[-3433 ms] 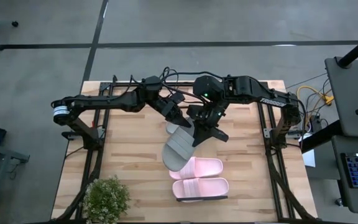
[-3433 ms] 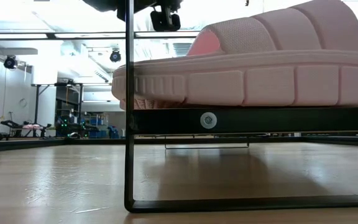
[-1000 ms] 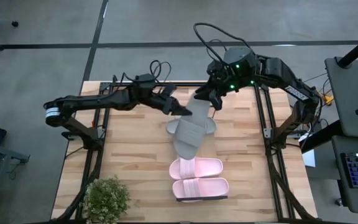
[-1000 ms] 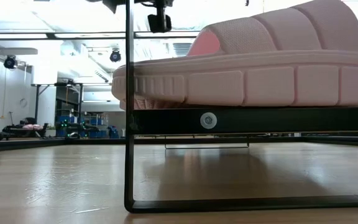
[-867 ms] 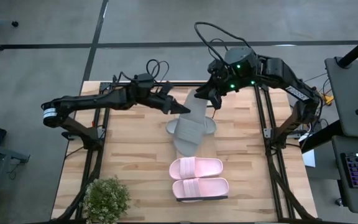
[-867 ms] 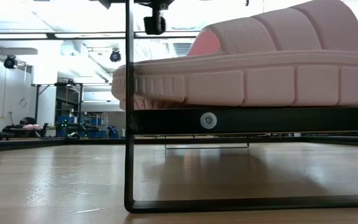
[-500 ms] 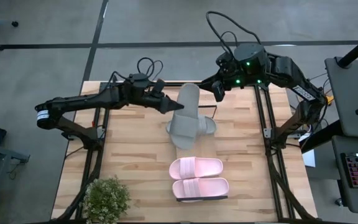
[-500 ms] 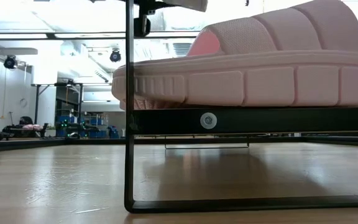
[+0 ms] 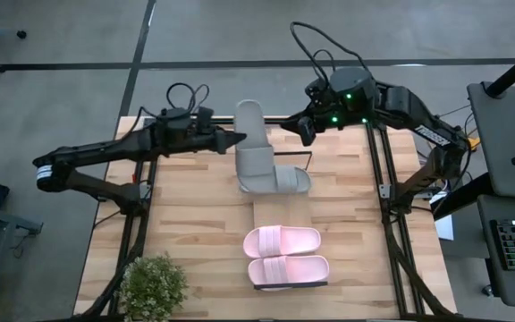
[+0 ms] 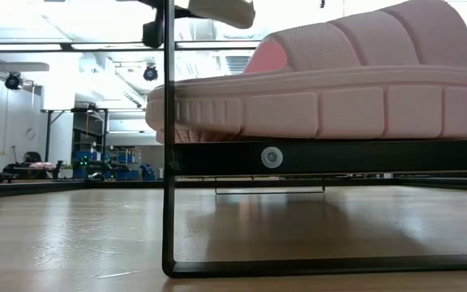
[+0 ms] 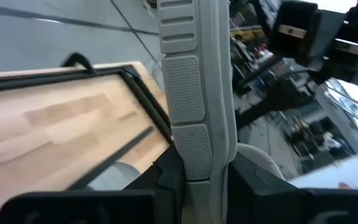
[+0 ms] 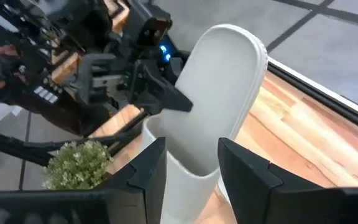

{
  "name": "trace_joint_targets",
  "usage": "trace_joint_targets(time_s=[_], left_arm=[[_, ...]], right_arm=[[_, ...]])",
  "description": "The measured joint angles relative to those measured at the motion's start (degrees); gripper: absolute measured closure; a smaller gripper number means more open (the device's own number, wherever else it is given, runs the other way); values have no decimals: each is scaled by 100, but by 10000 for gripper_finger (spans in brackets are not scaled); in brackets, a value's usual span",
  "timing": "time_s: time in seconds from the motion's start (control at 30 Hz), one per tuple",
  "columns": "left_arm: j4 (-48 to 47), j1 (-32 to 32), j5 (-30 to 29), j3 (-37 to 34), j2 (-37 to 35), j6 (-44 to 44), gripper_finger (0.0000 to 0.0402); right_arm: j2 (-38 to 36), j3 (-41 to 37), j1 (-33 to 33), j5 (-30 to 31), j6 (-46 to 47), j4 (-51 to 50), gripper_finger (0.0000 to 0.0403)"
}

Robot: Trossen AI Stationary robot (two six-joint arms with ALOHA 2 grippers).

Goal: Pick and place slides into the shelf
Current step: Put the gray slide on the shelf

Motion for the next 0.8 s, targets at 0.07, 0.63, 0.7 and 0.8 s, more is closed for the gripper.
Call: trace_joint_targets(time_s=[0.07, 0.63, 0.7, 0.8], left_arm=[[-1, -2, -206, -183, -177, -17, 352], [752, -121, -1701, -971, -954, -163, 352], [925, -156, -1815, -971, -917, -14, 353], [1033, -201, -1951, -969, -881, 117, 353]], right_arm=[[-76, -209, 0, -6, 78, 308, 266], [-1541, -3432, 60, -84, 1418, 3611, 266], [-1707, -3805, 93, -83, 1587, 4021, 266], [-1908, -4309, 139, -68, 1815, 4585, 266]])
